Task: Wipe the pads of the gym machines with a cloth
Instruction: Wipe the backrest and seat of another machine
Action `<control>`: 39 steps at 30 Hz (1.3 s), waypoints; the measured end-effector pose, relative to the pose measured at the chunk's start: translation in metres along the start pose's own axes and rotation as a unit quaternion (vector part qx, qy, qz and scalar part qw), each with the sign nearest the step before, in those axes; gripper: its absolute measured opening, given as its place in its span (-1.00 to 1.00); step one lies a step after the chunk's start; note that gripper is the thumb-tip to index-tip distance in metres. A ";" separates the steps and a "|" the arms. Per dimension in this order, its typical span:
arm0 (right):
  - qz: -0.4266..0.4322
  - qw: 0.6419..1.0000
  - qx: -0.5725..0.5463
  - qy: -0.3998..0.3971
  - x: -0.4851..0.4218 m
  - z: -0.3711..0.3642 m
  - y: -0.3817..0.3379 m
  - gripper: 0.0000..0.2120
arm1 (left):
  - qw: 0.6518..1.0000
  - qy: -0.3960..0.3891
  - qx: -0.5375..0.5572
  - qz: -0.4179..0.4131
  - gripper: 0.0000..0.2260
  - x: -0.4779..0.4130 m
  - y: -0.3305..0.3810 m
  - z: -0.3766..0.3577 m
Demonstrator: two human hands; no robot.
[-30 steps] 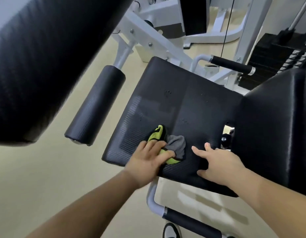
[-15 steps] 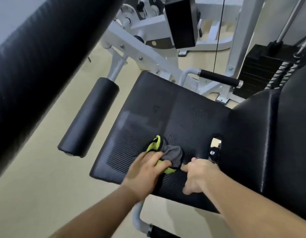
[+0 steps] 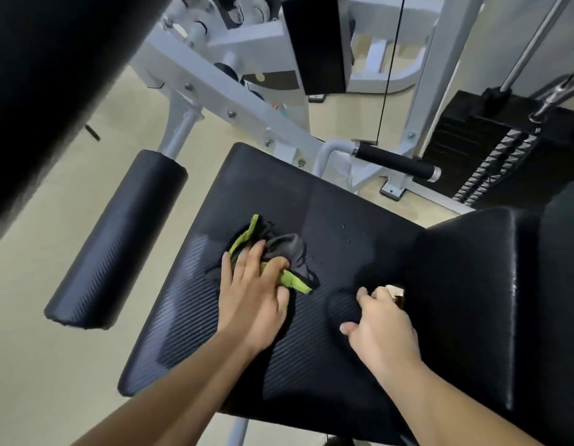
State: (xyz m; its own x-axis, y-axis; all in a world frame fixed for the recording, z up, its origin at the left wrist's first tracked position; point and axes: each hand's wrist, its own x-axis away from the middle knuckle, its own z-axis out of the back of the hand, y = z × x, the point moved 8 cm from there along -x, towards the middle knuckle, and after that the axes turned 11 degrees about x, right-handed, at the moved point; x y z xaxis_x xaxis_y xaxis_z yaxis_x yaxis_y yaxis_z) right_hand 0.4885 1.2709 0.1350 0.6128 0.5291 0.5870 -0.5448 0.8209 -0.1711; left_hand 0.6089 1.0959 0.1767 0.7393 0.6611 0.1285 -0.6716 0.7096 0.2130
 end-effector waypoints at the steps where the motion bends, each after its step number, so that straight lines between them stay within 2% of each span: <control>1: -0.001 1.000 -0.004 -0.005 -0.003 -0.003 0.000 -0.31 | 1.000 0.007 0.003 0.002 -0.64 -0.014 0.003 0.001; 4: -0.015 0.997 -0.066 -0.028 -0.010 -0.008 0.004 -0.28 | 0.999 0.027 0.012 0.025 -0.65 -0.033 0.014 -0.006; 7: -0.022 0.995 -0.100 -0.015 -0.013 -0.006 0.007 -0.36 | 0.999 0.020 0.028 -0.020 -0.70 -0.014 0.039 -0.015; 10: -0.081 0.970 -0.228 -0.013 -0.014 0.003 0.019 -0.39 | 0.985 -0.071 -0.008 -0.159 -0.70 0.039 0.058 -0.037; 12: -0.125 0.939 -0.322 0.005 -0.013 0.006 0.027 -0.38 | 0.950 -0.139 -0.033 -0.277 -0.68 0.082 0.065 -0.049; 13: -0.130 0.931 -0.341 0.014 -0.013 0.008 0.028 -0.40 | 0.930 -0.160 -0.047 -0.327 -0.68 0.092 0.065 -0.046; 15: -0.108 0.937 -0.333 0.015 -0.012 0.011 0.023 -0.44 | 0.906 -0.149 -0.093 -0.386 -0.68 0.076 0.054 -0.033; 16: -0.091 0.947 -0.308 0.013 -0.011 0.011 0.018 -0.48 | 0.915 -0.125 -0.115 -0.367 -0.69 0.055 0.044 -0.023; 19: -0.058 0.974 -0.219 0.026 -0.008 0.007 0.009 -0.54 | 0.991 -0.044 -0.059 -0.115 -0.71 -0.006 0.006 0.015; 20: -0.050 0.979 -0.196 0.033 -0.008 0.008 0.006 -0.53 | 0.998 -0.026 -0.037 -0.050 -0.70 -0.009 0.007 0.018; 21: -0.046 0.982 -0.180 0.040 -0.009 0.010 0.003 -0.51 | 0.999 -0.021 -0.035 -0.025 -0.68 -0.005 0.017 0.014; 22: -0.047 0.983 -0.172 0.044 -0.010 0.013 0.002 -0.50 | 0.998 -0.032 -0.037 -0.039 -0.66 0.003 0.031 0.007; 25: -0.064 0.987 -0.143 0.018 -0.022 0.020 0.001 -0.42 | 0.973 -0.089 -0.079 -0.197 -0.68 0.017 0.046 -0.005; 26: -0.058 0.990 -0.130 -0.007 -0.028 0.020 0.001 -0.38 | 0.968 -0.084 -0.089 -0.219 -0.73 0.008 0.037 0.001; 27: -0.045 0.992 -0.115 -0.036 -0.034 0.018 0.001 -0.35 | 0.975 -0.055 -0.079 -0.199 -0.79 -0.007 0.022 0.009; 29: -0.015 0.991 -0.086 -0.102 -0.042 0.014 0.000 -0.27 | 0.998 0.048 -0.011 -0.040 -0.84 -0.040 -0.012 0.034; 31: 0.000 0.985 -0.075 -0.158 -0.046 0.015 0.001 -0.22 | 0.986 0.108 0.054 0.119 -0.81 -0.059 -0.024 0.041; 33: 0.001 0.978 -0.085 -0.190 -0.049 0.022 0.000 -0.24 | 0.972 0.121 0.077 0.187 -0.78 -0.070 -0.009 0.033; 35: -0.010 0.970 -0.121 -0.211 -0.050 0.025 -0.004 -0.28 | 0.976 0.118 0.097 0.154 -0.74 -0.076 0.028 0.019; 36: -0.023 0.967 -0.145 -0.208 -0.050 0.028 -0.004 -0.31 | 0.987 0.086 0.095 0.095 -0.71 -0.077 0.055 0.004; 38: -0.073 0.958 -0.217 -0.172 -0.057 0.032 0.005 -0.42 | 0.996 -0.028 0.065 -0.057 -0.54 -0.069 0.114 -0.033; 39: -0.092 0.955 -0.244 -0.138 -0.060 0.037 0.011 -0.54 | 0.991 -0.076 0.049 -0.102 -0.42 -0.067 0.129 -0.046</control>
State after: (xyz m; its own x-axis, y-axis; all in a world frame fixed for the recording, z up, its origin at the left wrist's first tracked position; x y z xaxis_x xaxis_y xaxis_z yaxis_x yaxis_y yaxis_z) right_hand 0.4244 1.2406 0.1269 0.4616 0.3439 0.8177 -0.0686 0.9329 -0.3535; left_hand 0.4702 1.1543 0.1512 0.8634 0.4565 0.2147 -0.5043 0.7927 0.3425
